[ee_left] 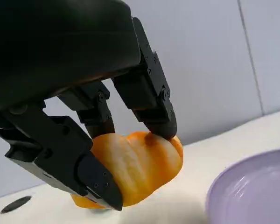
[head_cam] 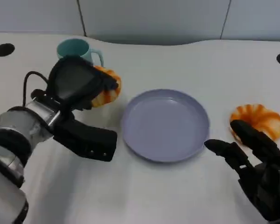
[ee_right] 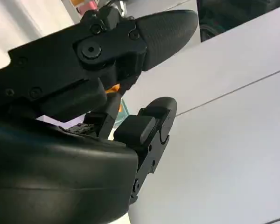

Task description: Grasp the bread from the table and place it into the plate.

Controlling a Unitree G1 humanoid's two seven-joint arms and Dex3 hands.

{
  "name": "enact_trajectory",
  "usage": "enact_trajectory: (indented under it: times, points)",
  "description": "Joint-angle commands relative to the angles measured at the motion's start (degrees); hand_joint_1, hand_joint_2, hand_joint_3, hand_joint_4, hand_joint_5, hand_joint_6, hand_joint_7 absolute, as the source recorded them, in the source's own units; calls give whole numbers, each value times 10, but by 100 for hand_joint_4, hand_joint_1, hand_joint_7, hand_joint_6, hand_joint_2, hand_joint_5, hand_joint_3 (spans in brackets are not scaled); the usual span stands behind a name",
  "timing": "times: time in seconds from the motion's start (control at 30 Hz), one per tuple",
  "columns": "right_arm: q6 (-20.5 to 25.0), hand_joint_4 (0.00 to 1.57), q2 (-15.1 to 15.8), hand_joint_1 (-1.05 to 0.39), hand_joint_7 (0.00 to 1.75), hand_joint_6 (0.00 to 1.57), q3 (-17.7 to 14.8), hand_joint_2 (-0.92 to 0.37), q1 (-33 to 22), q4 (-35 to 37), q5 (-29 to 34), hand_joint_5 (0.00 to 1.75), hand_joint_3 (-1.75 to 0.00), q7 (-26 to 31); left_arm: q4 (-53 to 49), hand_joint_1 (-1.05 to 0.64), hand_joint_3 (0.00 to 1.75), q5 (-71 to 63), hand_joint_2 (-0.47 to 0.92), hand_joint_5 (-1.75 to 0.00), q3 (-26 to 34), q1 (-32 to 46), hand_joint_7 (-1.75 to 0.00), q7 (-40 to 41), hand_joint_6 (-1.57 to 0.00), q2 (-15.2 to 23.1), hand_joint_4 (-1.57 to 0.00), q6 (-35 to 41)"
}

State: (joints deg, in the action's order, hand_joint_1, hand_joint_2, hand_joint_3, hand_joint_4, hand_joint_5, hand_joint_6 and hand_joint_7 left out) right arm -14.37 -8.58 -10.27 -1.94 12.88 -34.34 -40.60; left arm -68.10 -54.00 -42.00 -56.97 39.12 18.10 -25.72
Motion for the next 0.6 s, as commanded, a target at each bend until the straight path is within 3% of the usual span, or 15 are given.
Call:
enact_trajectory:
  times: [0.03,0.1,0.17,0.27,0.37,0.43,0.47,0.57,0.6]
  points:
    - [-8,50,1,-62,1,79,-3,-92,2,4,2,73,-7,5,7,-1,0,-6,70,-78,-1,-28,-3,14,-135,-3,-107,-6]
    - [-8,50,-3,-62,1,79,-4,-92,2,3,0,73,-7,6,-3,-1,0,-2,70,-76,0,-33,-3,14,-135,-19,-108,-13]
    - [-9,49,-8,-61,1,78,-4,-92,0,0,-2,73,-7,8,-18,-5,0,5,70,-60,1,-39,-1,14,-134,-46,-118,-22]
    - [-10,48,-13,-61,1,78,-6,-92,-2,-4,-5,73,-7,9,-32,-7,0,1,69,-58,-4,-43,-1,30,-135,-69,-122,-30]
    - [-14,48,-16,-60,1,78,-13,-92,-2,-2,-17,74,-7,-3,-43,-5,0,-4,68,-107,-11,-46,-4,46,-143,-90,-109,-35]
    - [-20,47,-16,-60,0,78,-17,-92,-1,1,-19,74,-7,-8,-49,-3,0,-2,68,-126,-12,-46,-6,42,-145,-99,-101,-37]
    - [-22,47,-17,-60,0,78,-19,-92,-1,0,-21,74,-8,-8,-51,-4,0,-2,69,-127,-13,-45,-5,39,-143,-104,-99,-39]
    - [-29,46,-19,-59,0,77,-22,-92,0,2,-24,75,-10,-11,-57,-4,0,0,68,-108,-14,-40,-3,41,-140,-115,-106,-48]
    - [-31,45,-20,-59,0,76,-23,-92,0,3,-26,75,-11,-12,-58,-4,0,0,68,-95,-15,-37,-1,45,-137,-120,-109,-49]
